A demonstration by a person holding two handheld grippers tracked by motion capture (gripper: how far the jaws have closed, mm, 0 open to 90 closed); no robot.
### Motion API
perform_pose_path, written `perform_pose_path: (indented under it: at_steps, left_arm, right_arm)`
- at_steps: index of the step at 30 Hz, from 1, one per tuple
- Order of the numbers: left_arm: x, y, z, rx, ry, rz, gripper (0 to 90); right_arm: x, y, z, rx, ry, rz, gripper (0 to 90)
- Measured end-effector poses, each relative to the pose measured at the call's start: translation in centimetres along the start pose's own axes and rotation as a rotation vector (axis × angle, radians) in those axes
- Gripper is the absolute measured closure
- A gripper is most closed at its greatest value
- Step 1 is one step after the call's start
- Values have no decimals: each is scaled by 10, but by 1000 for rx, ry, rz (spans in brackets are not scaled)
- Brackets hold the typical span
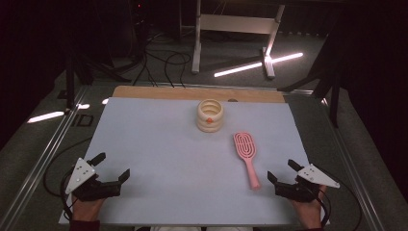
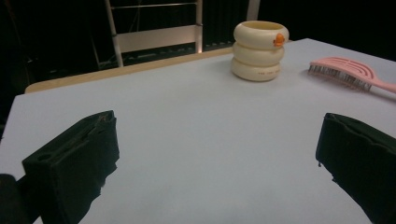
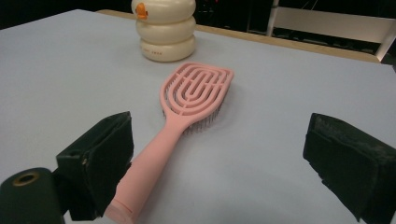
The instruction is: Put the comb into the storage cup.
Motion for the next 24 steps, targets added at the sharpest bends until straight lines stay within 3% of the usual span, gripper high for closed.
perform_pose_path:
  at_steps: [15, 24]
  left_arm:
    - [3, -3, -5, 12, 1, 31, 0]
    - [1, -4, -7, 23, -2, 26, 1]
  right_arm:
    - [-1, 7, -1, -21, -14, -23, 90]
    - [-7, 5, -3, -21, -60, -20, 226]
Point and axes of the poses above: each handheld gripper's, and its own axes: x roughly backward along the jaws, z roughly out of its top, y roughly to its right, the point moved 3 cm from there along -x, roughly forward along the jaws, and after that the axes turned 3 degrees about -z, right-handed, at the moved point
